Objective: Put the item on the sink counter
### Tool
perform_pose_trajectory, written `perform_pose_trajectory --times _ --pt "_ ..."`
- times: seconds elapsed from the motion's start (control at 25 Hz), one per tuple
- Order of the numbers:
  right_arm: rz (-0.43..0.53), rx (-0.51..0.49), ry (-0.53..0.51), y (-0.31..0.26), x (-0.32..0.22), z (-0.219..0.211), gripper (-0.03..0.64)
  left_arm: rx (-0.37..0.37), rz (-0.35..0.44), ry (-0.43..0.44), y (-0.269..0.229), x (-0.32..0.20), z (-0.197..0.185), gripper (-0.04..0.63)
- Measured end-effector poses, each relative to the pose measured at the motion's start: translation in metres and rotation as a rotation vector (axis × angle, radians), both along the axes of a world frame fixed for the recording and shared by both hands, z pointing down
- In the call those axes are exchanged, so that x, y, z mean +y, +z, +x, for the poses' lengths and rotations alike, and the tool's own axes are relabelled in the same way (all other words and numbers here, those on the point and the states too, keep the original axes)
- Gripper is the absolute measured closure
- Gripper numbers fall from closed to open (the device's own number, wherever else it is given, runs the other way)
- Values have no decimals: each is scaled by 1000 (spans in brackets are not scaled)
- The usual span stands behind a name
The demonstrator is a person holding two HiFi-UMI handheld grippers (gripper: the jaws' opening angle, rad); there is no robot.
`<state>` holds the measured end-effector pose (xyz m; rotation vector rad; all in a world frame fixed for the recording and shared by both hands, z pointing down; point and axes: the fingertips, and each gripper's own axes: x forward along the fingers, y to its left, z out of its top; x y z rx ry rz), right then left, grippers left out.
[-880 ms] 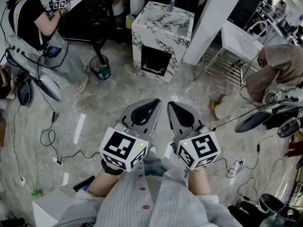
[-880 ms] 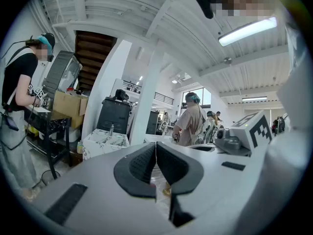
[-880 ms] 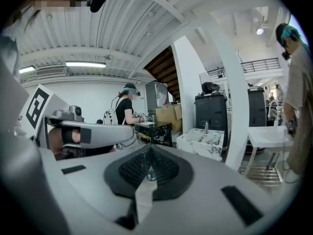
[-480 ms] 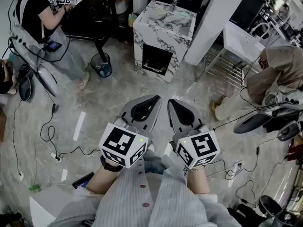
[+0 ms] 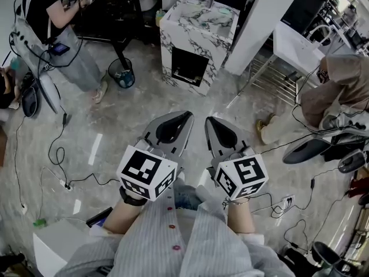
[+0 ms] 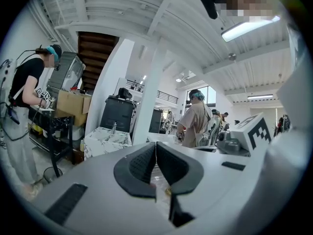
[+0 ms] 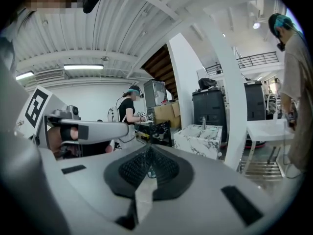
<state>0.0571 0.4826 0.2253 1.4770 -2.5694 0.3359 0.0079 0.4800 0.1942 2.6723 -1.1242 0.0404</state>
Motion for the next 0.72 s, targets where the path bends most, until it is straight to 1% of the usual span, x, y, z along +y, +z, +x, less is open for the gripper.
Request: perform_pose_trajectory --times 0.16,0.32,0.52,0.72 --pt "-22 2 -6 7 -21 2 607 -6 -12 -7 5 -22 3 577" --pt "-34 1 -4 13 -58 5 607 -6 -18 -1 11 -60 7 577" --pt "-49 -7 21 15 -122 10 607 -13 -13 19 8 -124 10 577" --pt "-64 -4 59 15 -191 10 607 -13 -12 41 1 -198 3 577"
